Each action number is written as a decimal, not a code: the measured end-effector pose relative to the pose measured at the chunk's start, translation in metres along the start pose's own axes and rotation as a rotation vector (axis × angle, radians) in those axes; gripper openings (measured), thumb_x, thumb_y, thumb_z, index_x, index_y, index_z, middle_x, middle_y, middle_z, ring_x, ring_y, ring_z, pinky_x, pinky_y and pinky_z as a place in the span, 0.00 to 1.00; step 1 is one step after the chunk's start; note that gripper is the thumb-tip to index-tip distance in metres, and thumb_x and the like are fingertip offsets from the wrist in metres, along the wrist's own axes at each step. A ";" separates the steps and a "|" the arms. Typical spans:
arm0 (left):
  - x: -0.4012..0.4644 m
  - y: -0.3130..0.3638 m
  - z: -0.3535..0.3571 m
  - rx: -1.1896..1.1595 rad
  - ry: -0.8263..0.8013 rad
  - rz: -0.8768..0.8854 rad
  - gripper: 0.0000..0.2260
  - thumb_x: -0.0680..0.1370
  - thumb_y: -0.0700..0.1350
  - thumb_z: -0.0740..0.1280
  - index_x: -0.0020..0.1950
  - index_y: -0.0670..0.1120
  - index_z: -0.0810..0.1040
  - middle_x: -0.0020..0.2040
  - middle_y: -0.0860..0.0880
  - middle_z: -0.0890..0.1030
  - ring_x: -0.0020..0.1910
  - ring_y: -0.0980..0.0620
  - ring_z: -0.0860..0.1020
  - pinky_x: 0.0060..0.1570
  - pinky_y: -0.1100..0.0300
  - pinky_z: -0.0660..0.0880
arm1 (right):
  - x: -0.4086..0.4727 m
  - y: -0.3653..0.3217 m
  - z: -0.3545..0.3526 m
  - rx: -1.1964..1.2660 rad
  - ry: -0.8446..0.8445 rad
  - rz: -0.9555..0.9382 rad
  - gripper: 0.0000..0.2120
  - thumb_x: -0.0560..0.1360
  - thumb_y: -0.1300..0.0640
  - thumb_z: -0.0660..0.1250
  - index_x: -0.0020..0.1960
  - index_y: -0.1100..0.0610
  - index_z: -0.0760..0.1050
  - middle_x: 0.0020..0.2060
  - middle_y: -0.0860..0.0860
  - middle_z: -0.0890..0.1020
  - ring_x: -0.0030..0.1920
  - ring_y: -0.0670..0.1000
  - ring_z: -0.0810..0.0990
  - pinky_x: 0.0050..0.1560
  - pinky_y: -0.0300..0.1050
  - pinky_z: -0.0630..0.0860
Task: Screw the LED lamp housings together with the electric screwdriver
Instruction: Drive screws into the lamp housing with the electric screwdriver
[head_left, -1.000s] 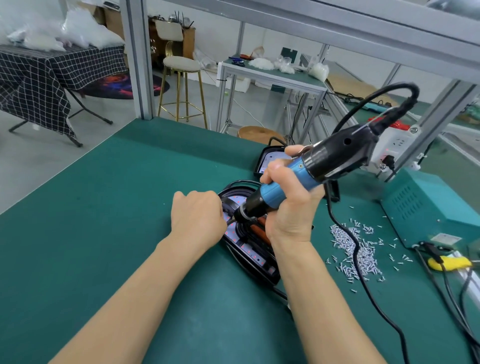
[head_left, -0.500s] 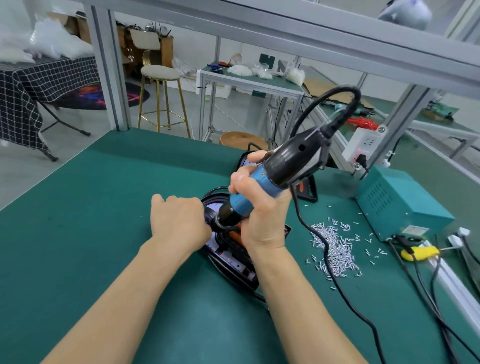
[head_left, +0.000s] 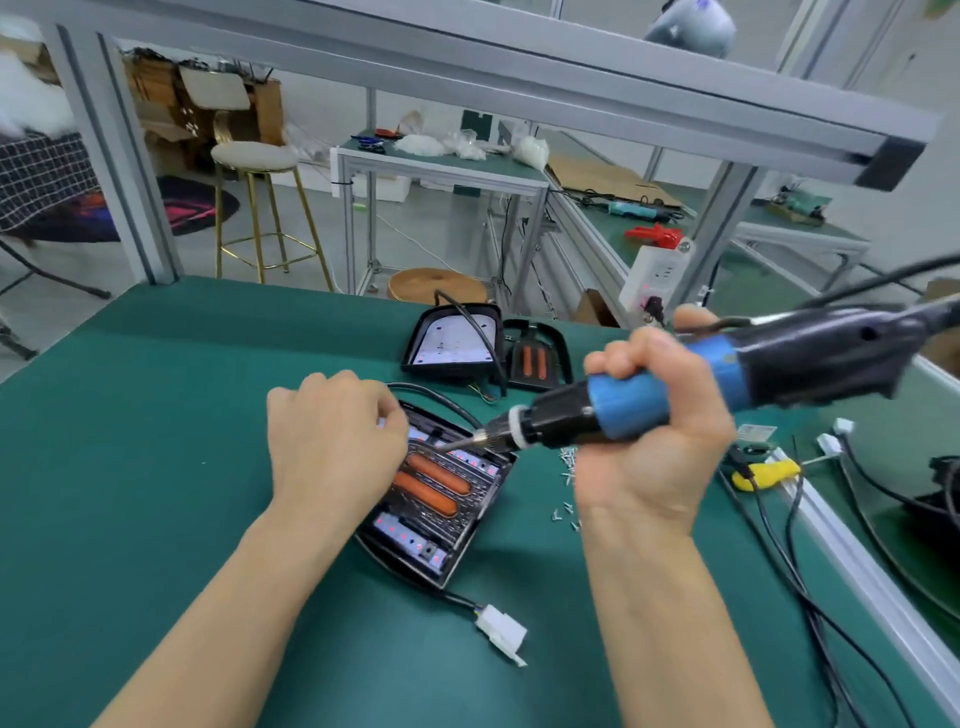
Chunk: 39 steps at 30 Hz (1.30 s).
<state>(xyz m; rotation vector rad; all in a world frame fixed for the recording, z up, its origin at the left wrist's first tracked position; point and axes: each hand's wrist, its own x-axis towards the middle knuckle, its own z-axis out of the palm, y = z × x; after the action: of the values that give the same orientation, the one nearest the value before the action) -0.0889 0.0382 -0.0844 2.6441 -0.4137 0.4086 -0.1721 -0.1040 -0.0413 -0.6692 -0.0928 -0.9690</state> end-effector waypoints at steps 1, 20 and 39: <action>-0.002 0.008 0.000 -0.138 -0.005 0.001 0.09 0.75 0.48 0.63 0.35 0.54 0.79 0.39 0.52 0.79 0.45 0.47 0.76 0.50 0.52 0.66 | 0.002 -0.009 -0.003 0.003 0.024 -0.019 0.13 0.66 0.68 0.61 0.47 0.56 0.70 0.28 0.49 0.71 0.26 0.47 0.72 0.35 0.39 0.71; -0.056 0.112 0.071 0.145 -0.230 0.600 0.12 0.72 0.35 0.61 0.49 0.47 0.79 0.49 0.47 0.78 0.51 0.46 0.73 0.52 0.55 0.60 | -0.016 -0.079 -0.077 -0.328 0.254 -0.329 0.13 0.66 0.68 0.61 0.48 0.55 0.70 0.26 0.48 0.72 0.28 0.47 0.72 0.40 0.40 0.73; -0.057 0.127 0.078 0.215 -0.444 0.347 0.12 0.73 0.30 0.60 0.51 0.42 0.74 0.54 0.43 0.77 0.52 0.41 0.77 0.40 0.55 0.65 | -0.017 -0.106 -0.090 -0.328 0.243 -0.310 0.13 0.68 0.67 0.63 0.48 0.53 0.71 0.29 0.48 0.71 0.30 0.48 0.72 0.40 0.40 0.73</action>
<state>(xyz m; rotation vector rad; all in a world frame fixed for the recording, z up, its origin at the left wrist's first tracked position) -0.1679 -0.0944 -0.1244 2.8687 -1.0282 -0.0460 -0.2845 -0.1828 -0.0677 -0.8463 0.1861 -1.3748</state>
